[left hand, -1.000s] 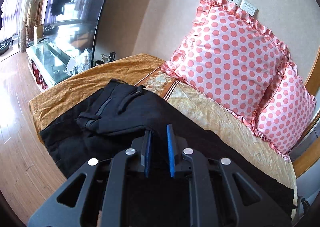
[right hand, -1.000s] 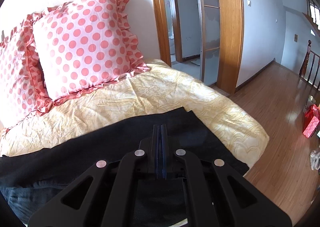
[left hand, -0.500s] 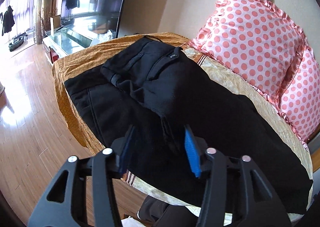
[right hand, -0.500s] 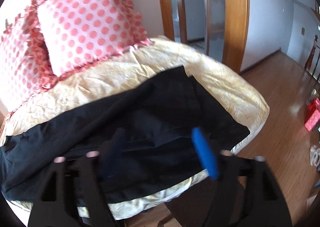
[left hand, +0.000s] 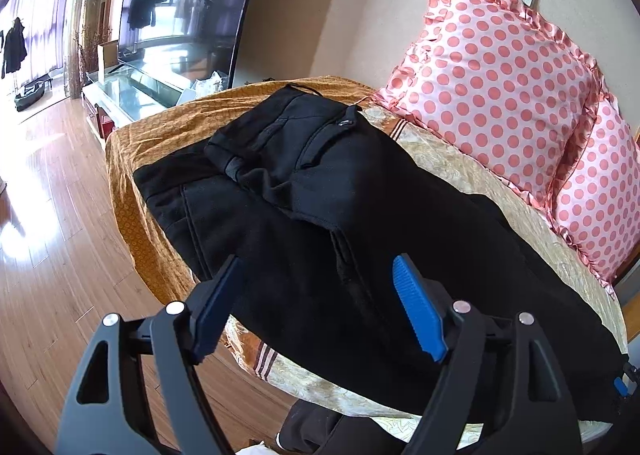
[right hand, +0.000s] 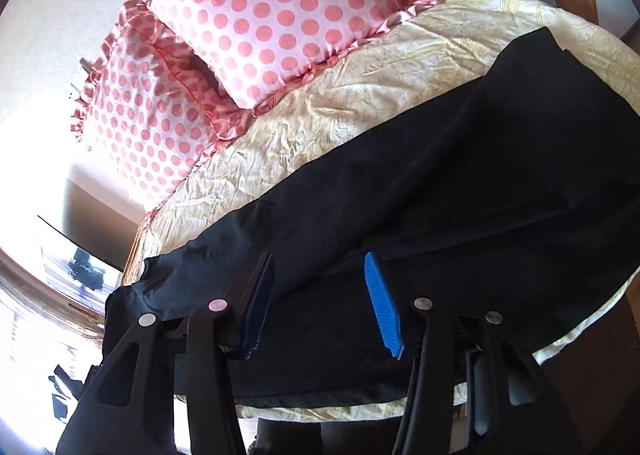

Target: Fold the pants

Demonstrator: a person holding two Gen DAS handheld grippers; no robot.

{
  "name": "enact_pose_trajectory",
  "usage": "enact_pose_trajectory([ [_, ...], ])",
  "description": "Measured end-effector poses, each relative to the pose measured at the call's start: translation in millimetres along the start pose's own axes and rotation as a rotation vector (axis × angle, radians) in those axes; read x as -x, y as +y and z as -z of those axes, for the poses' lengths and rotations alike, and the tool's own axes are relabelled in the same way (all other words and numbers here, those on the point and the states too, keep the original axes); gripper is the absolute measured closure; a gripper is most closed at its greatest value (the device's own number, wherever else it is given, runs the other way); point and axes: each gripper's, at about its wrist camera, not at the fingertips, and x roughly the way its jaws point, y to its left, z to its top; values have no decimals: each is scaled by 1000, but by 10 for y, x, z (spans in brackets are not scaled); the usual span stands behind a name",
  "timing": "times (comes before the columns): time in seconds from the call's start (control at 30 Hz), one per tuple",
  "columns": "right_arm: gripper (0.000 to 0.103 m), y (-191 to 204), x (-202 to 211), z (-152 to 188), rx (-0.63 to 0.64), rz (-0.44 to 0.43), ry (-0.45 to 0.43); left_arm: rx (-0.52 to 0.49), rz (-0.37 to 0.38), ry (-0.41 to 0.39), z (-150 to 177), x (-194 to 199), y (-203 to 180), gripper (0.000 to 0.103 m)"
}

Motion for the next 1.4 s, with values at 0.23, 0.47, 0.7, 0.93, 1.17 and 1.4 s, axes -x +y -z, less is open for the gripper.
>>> enact_pose_trajectory([
  [0.23,53,-231,-92,-283,-115,102,-46,-11,-3,-4,-17,-14,20,26],
  [0.47,56,-323,-330,-348,-134,52,-25,8,-12,15,-16,-75,83,25],
  [0.7,99,-283,-46,-119,-78,-96,-65,10,-14,23,-29,-104,107,22],
  [0.93,99,-440,431,316,-104,-197,-76,20,-7,44,-49,-152,152,21],
  [1.17,99,-364,363,297,-52,-121,-90,93,44,78,-166,-198,289,21],
  [1.4,99,-360,326,274,-35,-93,-78,193,103,167,-333,-394,444,21],
])
